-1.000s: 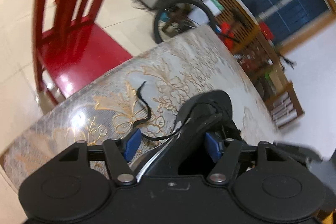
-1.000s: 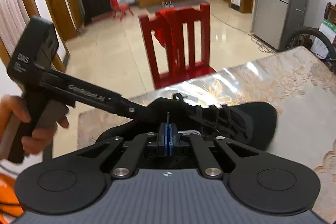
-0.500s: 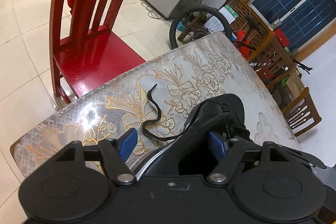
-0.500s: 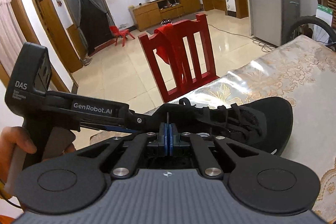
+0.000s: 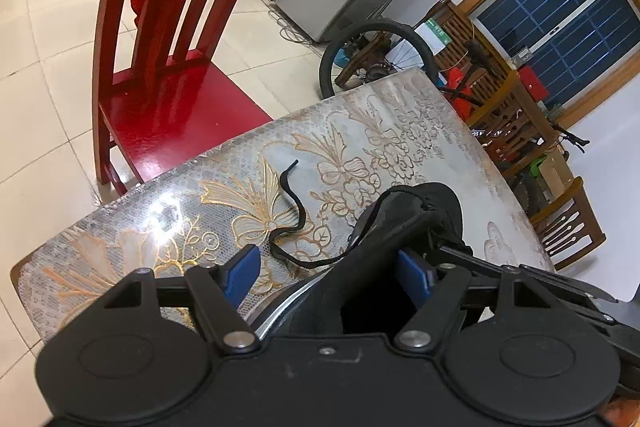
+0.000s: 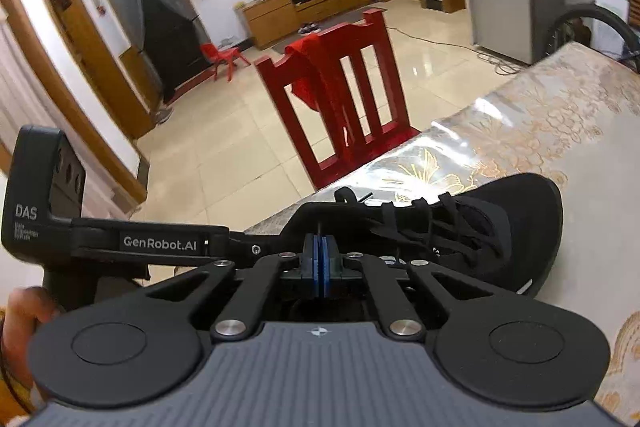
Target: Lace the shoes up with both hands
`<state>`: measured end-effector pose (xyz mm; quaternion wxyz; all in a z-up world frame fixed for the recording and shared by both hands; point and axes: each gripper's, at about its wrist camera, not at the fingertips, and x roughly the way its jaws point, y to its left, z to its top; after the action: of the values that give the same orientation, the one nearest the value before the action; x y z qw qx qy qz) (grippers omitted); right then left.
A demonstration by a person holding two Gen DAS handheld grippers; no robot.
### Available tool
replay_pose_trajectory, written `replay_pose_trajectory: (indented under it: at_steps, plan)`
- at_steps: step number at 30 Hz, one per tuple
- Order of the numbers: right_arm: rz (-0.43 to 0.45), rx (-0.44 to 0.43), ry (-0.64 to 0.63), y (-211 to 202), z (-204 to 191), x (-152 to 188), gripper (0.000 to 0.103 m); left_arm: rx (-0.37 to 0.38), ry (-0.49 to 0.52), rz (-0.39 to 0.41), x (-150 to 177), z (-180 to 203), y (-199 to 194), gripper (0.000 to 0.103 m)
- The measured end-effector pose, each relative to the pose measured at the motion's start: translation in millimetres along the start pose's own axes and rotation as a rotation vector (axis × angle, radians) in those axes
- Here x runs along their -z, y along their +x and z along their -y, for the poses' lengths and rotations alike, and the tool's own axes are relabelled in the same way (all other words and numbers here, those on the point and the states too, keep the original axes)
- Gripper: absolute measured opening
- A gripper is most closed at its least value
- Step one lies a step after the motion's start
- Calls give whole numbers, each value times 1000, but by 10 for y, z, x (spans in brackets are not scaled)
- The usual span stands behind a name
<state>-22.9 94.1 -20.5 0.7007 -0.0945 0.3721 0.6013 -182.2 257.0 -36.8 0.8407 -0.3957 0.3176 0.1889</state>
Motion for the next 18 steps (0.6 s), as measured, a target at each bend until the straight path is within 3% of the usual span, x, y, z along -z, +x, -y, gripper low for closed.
replay_pose_trajectory:
  at_steps: [7,12,18]
  plan:
    - [-37,21,-51,39,-24,-100,2,-30,58,-7,36,39,16,72]
    - [21,-31,-35,-8,14,-149,2,-86,159,-47,164,80,83,72]
    - [-35,-19,-69,79,-16,-140,2,-69,206,-84,260,125,156,72]
